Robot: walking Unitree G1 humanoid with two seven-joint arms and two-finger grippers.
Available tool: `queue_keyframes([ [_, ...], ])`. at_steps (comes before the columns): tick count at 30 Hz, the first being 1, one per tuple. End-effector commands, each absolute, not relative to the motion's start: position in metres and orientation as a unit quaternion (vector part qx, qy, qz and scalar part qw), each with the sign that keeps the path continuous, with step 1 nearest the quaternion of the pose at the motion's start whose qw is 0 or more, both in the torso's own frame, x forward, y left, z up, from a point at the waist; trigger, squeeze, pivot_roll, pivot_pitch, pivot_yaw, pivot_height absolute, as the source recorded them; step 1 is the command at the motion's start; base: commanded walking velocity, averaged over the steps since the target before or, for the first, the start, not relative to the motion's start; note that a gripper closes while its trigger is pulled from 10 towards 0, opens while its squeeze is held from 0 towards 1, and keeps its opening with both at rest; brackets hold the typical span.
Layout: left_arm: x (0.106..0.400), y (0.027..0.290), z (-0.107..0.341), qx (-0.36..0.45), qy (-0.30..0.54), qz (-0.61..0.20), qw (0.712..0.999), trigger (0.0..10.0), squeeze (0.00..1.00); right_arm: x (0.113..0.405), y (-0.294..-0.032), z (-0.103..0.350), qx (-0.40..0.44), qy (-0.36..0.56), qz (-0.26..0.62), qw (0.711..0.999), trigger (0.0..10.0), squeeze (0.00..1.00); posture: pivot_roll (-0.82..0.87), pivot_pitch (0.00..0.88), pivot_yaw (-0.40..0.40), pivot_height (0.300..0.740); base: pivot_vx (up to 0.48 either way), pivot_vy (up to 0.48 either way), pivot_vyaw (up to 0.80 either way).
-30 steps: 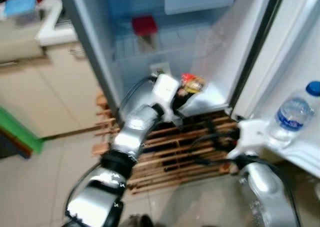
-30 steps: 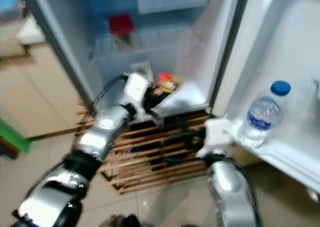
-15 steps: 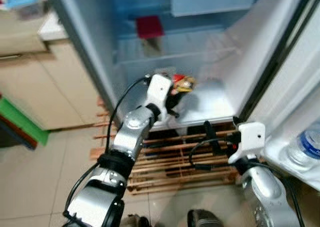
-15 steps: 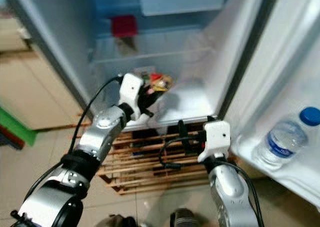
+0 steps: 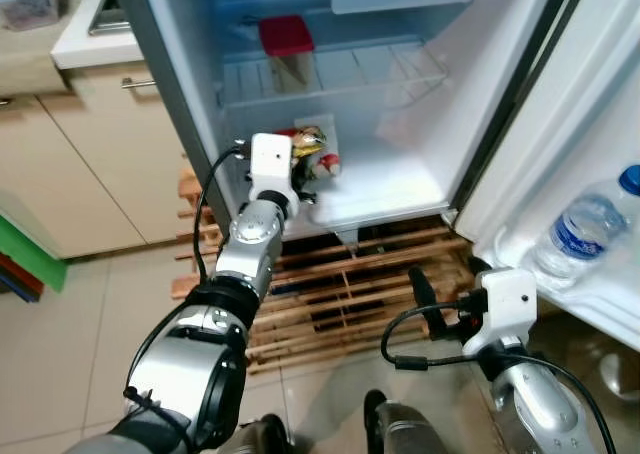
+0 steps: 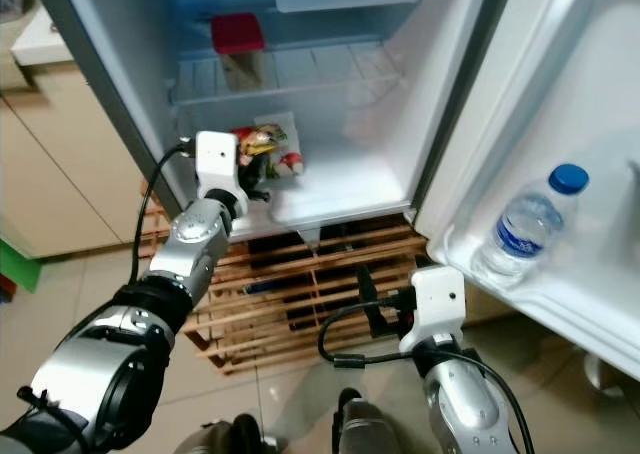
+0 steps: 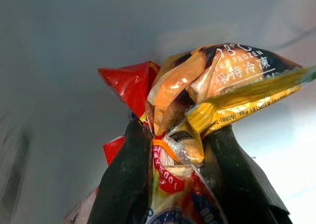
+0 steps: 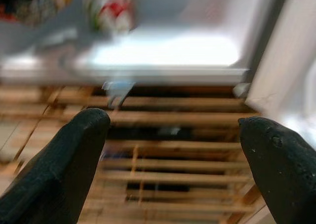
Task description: Restocking fridge
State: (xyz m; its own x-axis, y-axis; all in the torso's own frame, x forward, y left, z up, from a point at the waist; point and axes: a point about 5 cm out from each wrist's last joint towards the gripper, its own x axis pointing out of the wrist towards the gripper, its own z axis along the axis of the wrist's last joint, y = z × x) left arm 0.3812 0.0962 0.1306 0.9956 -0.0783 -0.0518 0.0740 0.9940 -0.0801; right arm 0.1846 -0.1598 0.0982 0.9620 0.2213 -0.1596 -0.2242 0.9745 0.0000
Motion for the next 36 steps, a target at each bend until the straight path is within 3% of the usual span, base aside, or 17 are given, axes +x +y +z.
queue_keyframes([
  [1,0.384,0.115,0.136,-0.055,0.012,0.034,0.998,10.0,0.0,0.178,-0.159,0.105,-0.016,0.076,0.122,0.99,10.0,0.0,-0.38,0.238,0.029,0.74,0.0,0.0,0.0],
  [9,0.384,0.124,0.14,-0.09,0.0,0.09,0.992,10.0,0.0,0.167,-0.164,0.107,-0.014,0.092,0.112,0.989,10.0,0.0,-0.39,0.273,0.009,0.74,0.0,0.0,0.0],
  [16,0.396,0.12,0.158,-0.171,-0.01,0.065,0.983,10.0,0.0,0.16,-0.164,0.111,-0.019,0.104,0.124,0.987,10.0,0.0,-0.42,0.295,-0.02,0.74,0.0,0.0,0.0],
  [24,0.407,0.116,0.191,-0.184,-0.054,0.036,0.981,10.0,0.0,0.15,-0.165,0.115,-0.025,0.113,0.116,0.987,10.0,0.0,-0.46,0.315,-0.03,0.74,0.0,0.0,0.0],
  [31,0.41,0.125,0.198,-0.165,-0.051,0.074,0.982,10.0,0.0,0.14,-0.165,0.116,-0.025,0.124,0.109,0.986,10.0,0.0,-0.48,0.323,-0.029,0.74,0.0,0.0,0.0],
  [32,0.411,0.129,0.201,-0.159,-0.051,0.088,0.982,10.0,0.9,0.139,-0.165,0.116,-0.025,0.126,0.108,0.986,10.0,0.0,-0.49,0.325,-0.029,0.74,0.0,0.0,0.0],
  [33,0.412,0.132,0.204,-0.155,-0.055,0.096,0.982,10.0,1.0,0.137,-0.165,0.116,-0.025,0.128,0.107,0.986,10.0,0.0,-0.49,0.327,-0.027,0.74,0.0,0.0,0.0],
  [36,0.415,0.138,0.22,-0.112,-0.082,0.115,0.984,10.0,1.0,0.135,-0.165,0.116,-0.024,0.132,0.104,0.986,10.0,0.0,-0.49,0.33,-0.026,0.74,0.0,0.0,0.0],
])
